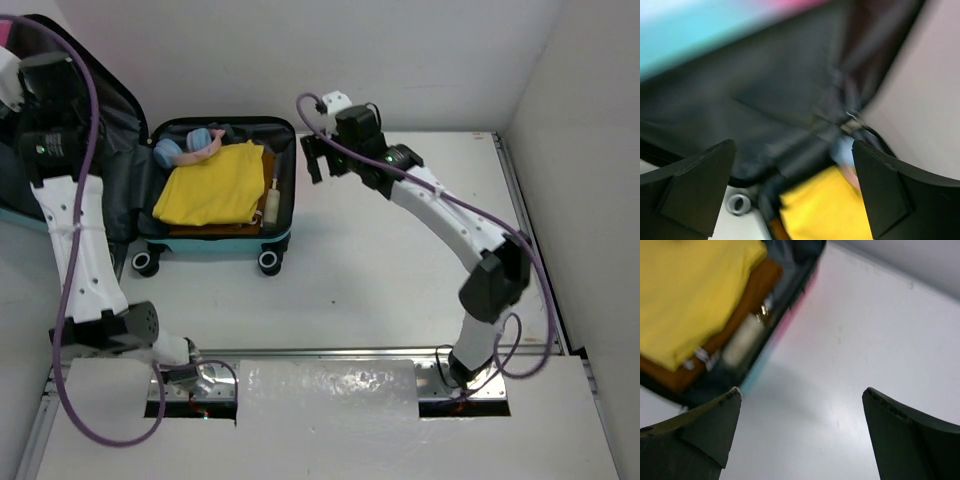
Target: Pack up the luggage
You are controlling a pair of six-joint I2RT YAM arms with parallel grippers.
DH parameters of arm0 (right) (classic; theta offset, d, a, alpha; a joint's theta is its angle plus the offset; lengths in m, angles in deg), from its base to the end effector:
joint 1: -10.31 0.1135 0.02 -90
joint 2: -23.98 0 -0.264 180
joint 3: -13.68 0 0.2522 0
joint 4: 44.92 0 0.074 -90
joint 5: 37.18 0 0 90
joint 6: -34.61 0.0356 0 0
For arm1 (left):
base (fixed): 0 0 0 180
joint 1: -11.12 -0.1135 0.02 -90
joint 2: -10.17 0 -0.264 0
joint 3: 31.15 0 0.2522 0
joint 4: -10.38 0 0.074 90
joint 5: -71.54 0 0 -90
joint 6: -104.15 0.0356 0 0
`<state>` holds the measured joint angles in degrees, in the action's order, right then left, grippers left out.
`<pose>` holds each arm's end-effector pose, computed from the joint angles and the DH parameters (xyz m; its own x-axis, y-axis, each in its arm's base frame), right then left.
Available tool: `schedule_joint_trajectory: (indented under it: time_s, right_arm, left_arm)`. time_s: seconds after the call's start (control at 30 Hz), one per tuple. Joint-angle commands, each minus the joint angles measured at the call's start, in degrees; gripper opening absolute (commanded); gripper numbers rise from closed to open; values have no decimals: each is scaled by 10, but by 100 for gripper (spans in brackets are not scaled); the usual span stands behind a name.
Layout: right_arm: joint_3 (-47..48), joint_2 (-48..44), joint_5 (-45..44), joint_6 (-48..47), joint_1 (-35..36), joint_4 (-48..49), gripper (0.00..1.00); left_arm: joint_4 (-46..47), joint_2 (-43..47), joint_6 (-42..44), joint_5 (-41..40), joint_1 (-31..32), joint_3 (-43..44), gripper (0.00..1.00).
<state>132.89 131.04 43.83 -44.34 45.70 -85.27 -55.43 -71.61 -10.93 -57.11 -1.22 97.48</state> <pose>0.3621 0.2504 0.3674 -0.4662 -0.0990 -0.8791 -0.3774 0.9210 0.0964 0.2405 0.0754 0.5257 0.0279 -0.3328 -0.9426 -0.8083 0.5472 -0.2171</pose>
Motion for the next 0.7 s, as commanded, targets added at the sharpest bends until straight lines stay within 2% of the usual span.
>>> schedule_joint_trajectory:
  time_s: [0.0, 0.07, 0.1, 0.17, 0.23, 0.27, 0.4, 0.5, 0.53, 0.57, 0.6, 0.63, 0.67]
  right_arm:
    - [-134, -98, 3, -19, 2, 12, 99]
    - [-200, -163, 23, -16, 2, 61, 99]
    - [-252, -180, 43, -16, 2, 93, 99]
    - [-286, -202, 68, -9, 0, 111, 99]
    - [-304, -211, 91, -3, 0, 117, 99]
    - [-305, -210, 108, 3, 0, 120, 99]
    - [-300, -185, 160, 35, 0, 136, 99]
    - [-283, -168, 185, 41, 1, 128, 99]
    - [-281, -167, 188, 42, 1, 126, 99]
    - [-277, -166, 189, 42, 1, 124, 99]
    - [-276, -168, 190, 41, 2, 122, 99]
    - [-278, -171, 189, 41, 1, 123, 99]
    - [-286, -175, 188, 42, 1, 126, 99]
  left_arm:
    - [-90, -85, 35, -116, -58, 125, 100]
    - [-141, -105, 29, -152, -77, 169, 100]
    - [-139, -92, 38, -169, -77, 157, 100]
    - [-64, -55, 62, -193, -96, 98, 100]
    - [-16, -15, 80, -160, -124, 29, 100]
    - [-18, -10, 79, -157, -147, 20, 100]
    - [-7, -2, 74, -144, -174, -7, 100]
    - [-9, -18, 67, -94, -232, -14, 100]
    - [-10, -21, 62, -54, -263, -13, 100]
    - [-6, -22, 58, -36, -269, -19, 98]
    - [8, -24, 58, -25, -271, -25, 96]
    - [16, -25, 61, 7, -271, -32, 81]
    - [21, -28, 65, 28, -271, -36, 71]
